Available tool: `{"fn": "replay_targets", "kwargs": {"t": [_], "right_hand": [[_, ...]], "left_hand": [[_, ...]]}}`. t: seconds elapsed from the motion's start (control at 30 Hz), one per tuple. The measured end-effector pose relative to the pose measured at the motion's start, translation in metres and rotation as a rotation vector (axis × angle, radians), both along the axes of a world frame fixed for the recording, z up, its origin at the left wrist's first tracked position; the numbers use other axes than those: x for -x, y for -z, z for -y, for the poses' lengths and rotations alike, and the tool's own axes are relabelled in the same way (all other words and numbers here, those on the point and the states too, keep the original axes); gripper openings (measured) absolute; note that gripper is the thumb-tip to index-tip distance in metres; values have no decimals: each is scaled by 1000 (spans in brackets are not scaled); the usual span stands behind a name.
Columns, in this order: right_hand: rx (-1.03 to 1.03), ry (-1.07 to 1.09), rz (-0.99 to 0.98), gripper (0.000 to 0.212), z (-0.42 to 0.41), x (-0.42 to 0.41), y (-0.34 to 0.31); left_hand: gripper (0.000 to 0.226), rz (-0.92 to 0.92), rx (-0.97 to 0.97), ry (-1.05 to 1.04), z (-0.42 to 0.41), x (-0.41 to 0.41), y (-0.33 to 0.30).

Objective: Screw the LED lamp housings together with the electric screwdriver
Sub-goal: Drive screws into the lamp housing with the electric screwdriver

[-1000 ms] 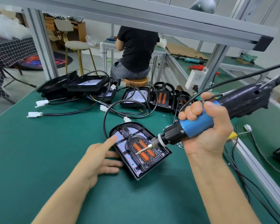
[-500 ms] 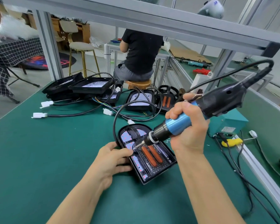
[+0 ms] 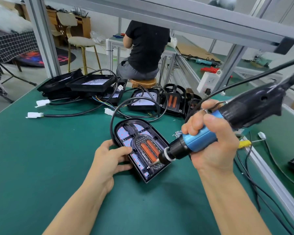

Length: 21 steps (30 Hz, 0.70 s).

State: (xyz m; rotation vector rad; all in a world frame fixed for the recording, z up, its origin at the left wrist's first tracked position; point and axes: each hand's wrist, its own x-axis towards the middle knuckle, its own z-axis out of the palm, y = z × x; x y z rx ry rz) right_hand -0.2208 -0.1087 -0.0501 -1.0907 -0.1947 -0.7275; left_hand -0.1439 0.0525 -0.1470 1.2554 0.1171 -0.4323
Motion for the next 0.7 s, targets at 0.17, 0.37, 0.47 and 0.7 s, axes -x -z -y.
{"fn": "replay_targets", "kwargs": {"t": [0.17,0.37,0.47,0.7], "right_hand": [[30,-19,9,27,-1,-1,4],[48,1,-3,26,-2,-2,9],[62,8,0,25,-2,-2,10],[85,-40,10,21,-7,-3,10]], "left_hand": [[41,-4,3,-9,-1,1,0],[43,-11,7,-12,-1,3,-2],[41,-14,14,-11,-2,4,-3],[34,-19,25,0,-3,7,-3]]}}
